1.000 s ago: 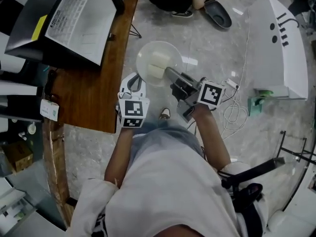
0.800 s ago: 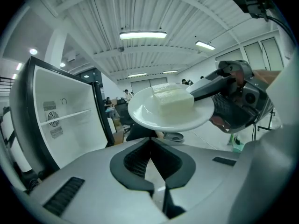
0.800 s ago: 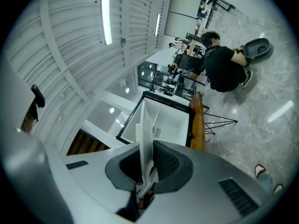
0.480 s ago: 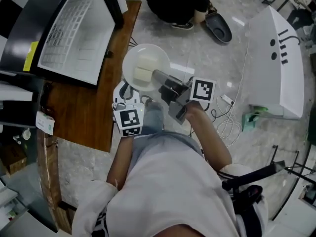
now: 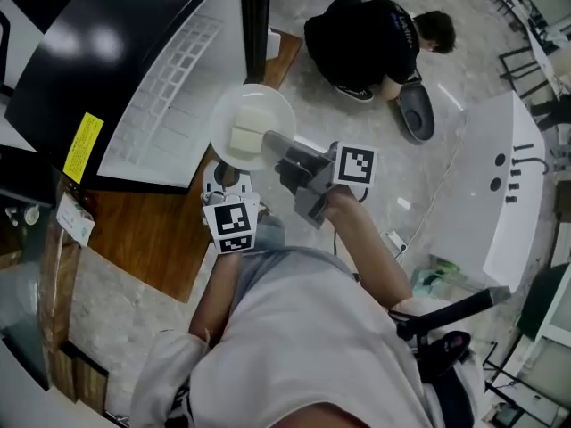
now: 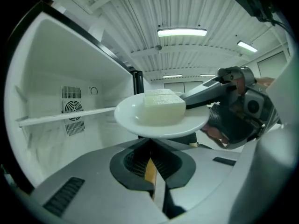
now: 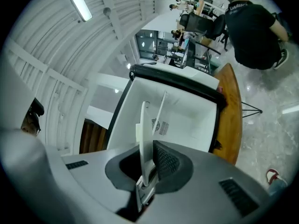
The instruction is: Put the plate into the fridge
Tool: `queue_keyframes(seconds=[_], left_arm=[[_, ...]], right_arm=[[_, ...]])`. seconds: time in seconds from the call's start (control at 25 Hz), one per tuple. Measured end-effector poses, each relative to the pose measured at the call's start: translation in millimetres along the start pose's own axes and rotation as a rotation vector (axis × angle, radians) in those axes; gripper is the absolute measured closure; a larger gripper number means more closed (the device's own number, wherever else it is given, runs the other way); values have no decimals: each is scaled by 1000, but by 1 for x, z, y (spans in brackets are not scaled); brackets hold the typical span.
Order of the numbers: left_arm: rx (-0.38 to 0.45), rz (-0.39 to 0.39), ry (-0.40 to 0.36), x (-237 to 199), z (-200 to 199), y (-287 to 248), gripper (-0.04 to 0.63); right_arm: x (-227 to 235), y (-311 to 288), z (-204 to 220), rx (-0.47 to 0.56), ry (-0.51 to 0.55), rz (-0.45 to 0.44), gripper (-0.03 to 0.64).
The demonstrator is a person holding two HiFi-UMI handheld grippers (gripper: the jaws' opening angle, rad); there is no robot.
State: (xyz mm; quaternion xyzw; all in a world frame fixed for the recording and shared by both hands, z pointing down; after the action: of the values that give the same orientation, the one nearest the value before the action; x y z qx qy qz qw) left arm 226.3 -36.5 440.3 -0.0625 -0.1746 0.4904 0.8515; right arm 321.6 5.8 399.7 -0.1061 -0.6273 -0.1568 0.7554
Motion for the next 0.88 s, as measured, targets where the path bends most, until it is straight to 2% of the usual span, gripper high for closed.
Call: queue_keyframes(seconds=[0.16,0.32,0.52,0.64,0.76,0.88], left_arm=[[13,-62,29,-35,-5,-22,577],[19,-124,38,-66,-8,-26,577],[61,-279,49,-95,-14,-7,577],[67,-340,42,-101,-18,0,577],[131,-406,73,-106,-27,4,577],[164,-466,2,-113,-42,1,577]], right_arm=[[0,-64,-27,-103,24,-24,584],[0,-113,-39,-171,1,-45,583],[-2,-161,-33,-304,-11,-56,583],[4,-185,-31,-356,-117,-45,583],[12,-203,-28,-394,-263,-43,583],[18,-217,-32,-425,-347,-40,583]])
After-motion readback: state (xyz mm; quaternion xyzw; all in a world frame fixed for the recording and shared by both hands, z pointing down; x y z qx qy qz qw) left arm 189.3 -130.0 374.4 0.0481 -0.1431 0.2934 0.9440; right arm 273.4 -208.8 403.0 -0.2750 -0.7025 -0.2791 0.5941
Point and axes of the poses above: the fingertips, and each gripper's own axes: y backward along the fingers, x to its right, z out of its underside, the point moved 4 cm from there along y, backward along the fingers, and after that the axes turned 9 degrees about -y, right-handed, at the moved point
